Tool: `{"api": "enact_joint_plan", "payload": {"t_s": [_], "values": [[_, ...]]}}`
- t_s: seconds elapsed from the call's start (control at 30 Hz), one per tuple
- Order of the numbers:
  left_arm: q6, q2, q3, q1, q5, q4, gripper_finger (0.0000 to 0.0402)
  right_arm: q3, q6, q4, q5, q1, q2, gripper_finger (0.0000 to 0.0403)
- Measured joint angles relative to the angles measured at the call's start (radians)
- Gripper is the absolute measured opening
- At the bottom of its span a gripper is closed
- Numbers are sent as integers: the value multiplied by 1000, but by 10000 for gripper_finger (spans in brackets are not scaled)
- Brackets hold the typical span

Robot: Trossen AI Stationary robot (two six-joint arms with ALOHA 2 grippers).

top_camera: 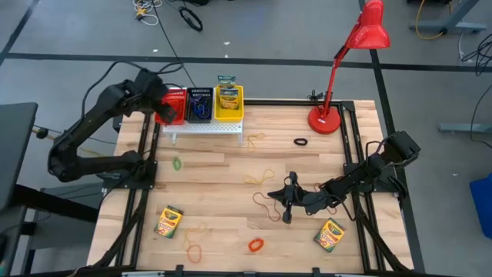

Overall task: Pick & Place Office Desk Supplies
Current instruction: Put the red rubber band into the red bin on the shelf

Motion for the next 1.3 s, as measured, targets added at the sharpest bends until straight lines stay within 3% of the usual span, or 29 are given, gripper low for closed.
{"api": "enact_joint_plan", "payload": {"t_s": [0.17,0.33,0.43,0.7,0.87,0.97,1.3], "values": [[-36,-25,1,0,81,-3,207,0,0,0,0,0,0,5],[-49,-24,1,0,-13,-30,200,0,0,0,0,0,0,5],[-56,-22,1,0,-18,-30,205,0,0,0,0,0,0,5],[-48,-25,1,-8,-54,-76,260,0,0,0,0,0,0,5],[59,-25,1,-108,-197,-32,288,0,0,0,0,0,0,5],[139,-24,1,-172,-320,8,288,0,0,0,0,0,0,5],[338,41,1,-302,-596,57,283,0,0,0,0,0,0,5]]}}
